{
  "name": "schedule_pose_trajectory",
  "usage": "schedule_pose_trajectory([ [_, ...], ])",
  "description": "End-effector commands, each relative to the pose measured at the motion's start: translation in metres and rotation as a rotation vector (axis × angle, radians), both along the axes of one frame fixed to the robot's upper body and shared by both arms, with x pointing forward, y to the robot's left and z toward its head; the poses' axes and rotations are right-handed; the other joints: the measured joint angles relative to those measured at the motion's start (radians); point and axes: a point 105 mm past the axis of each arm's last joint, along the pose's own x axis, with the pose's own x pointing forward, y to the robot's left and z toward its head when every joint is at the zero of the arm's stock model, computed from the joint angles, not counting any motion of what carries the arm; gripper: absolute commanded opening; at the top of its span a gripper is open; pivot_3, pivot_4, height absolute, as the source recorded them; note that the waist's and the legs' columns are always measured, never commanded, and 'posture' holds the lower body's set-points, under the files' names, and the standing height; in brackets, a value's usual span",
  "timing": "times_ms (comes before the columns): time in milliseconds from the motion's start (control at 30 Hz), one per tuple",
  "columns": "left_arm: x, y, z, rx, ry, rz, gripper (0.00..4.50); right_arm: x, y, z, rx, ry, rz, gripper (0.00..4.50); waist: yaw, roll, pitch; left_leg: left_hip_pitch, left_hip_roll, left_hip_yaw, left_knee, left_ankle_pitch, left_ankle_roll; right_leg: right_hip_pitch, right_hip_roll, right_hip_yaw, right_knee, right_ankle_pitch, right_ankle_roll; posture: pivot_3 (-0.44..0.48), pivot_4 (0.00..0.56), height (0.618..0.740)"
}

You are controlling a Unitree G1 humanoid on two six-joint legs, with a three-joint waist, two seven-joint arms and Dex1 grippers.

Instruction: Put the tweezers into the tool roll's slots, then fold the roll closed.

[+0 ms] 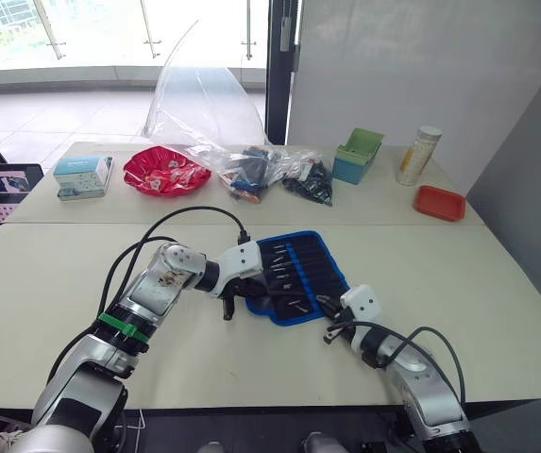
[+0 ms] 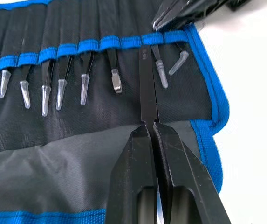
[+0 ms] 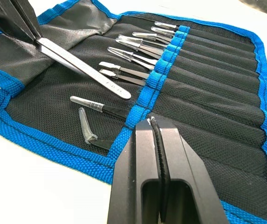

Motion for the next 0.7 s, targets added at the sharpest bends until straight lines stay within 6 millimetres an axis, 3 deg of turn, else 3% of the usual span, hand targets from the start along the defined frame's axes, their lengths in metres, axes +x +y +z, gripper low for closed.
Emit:
schedule_pose_trajectory([
  [33, 0.004, -0.005, 0.004, -0.002, -0.036, 0.013, 0.02, -0.006, -0.007, -0.028, -0.024, 0.116, -0.034, 0.00, 0.001, 0.000, 0.000, 0.000, 0.000, 0.000, 0.000, 0.000, 0.000, 0.000, 0.000, 0.000, 0.000, 0.000, 0.000, 0.000, 0.150, 0.738],
  [267, 0.006, -0.009, 0.001, 0.003, -0.038, 0.024, 0.02, -0.006, -0.005, -0.028, -0.024, 0.119, -0.030, 0.00, 0.001, 0.000, 0.000, 0.000, 0.000, 0.000, 0.000, 0.000, 0.000, 0.000, 0.000, 0.000, 0.001, 0.000, 0.000, 0.000, 0.150, 0.738],
  [700, 0.020, -0.050, -0.005, -0.059, -0.078, -0.007, 0.02, -0.005, -0.004, -0.030, -0.022, 0.124, -0.031, 0.00, 0.002, 0.000, 0.000, 0.001, -0.001, 0.000, 0.002, 0.000, 0.000, 0.001, 0.000, 0.000, 0.002, 0.000, 0.000, 0.000, 0.150, 0.738],
])
